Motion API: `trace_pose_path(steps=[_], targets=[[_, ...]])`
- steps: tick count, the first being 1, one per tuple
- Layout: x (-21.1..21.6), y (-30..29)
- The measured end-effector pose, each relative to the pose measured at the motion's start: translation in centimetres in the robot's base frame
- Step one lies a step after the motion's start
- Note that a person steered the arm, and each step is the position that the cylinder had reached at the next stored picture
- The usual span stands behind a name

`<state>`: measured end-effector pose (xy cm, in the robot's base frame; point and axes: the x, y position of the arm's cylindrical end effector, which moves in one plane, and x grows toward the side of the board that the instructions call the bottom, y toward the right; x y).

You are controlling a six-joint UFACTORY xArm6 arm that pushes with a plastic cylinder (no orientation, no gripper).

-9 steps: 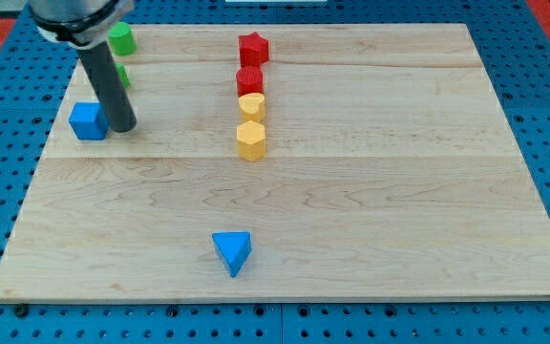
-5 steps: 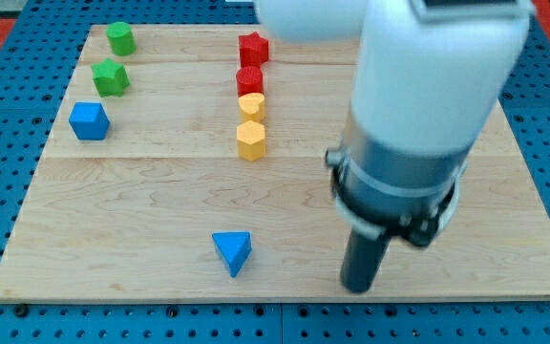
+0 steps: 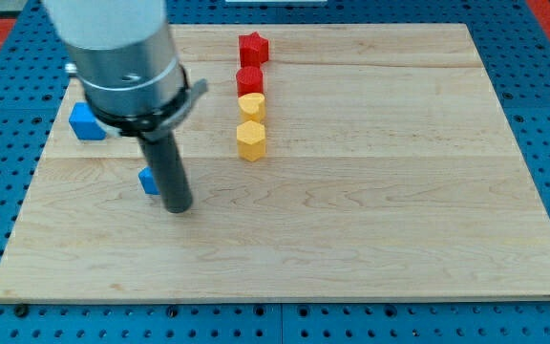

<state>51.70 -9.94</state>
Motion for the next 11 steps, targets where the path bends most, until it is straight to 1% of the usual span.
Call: trace_pose_path(steps=[1, 2, 3, 4, 5, 6, 8, 9, 10, 11], targets=[[-1.3, 0.5], [-2.5, -3.0], [-2.8, -8.4], [-2.1, -7.7], [-3.0, -2.0], [-5.1, -2.7], [-5.8, -10.6], [-6.4, -13.4], [-7.2, -13.3], [-6.2, -6.8]])
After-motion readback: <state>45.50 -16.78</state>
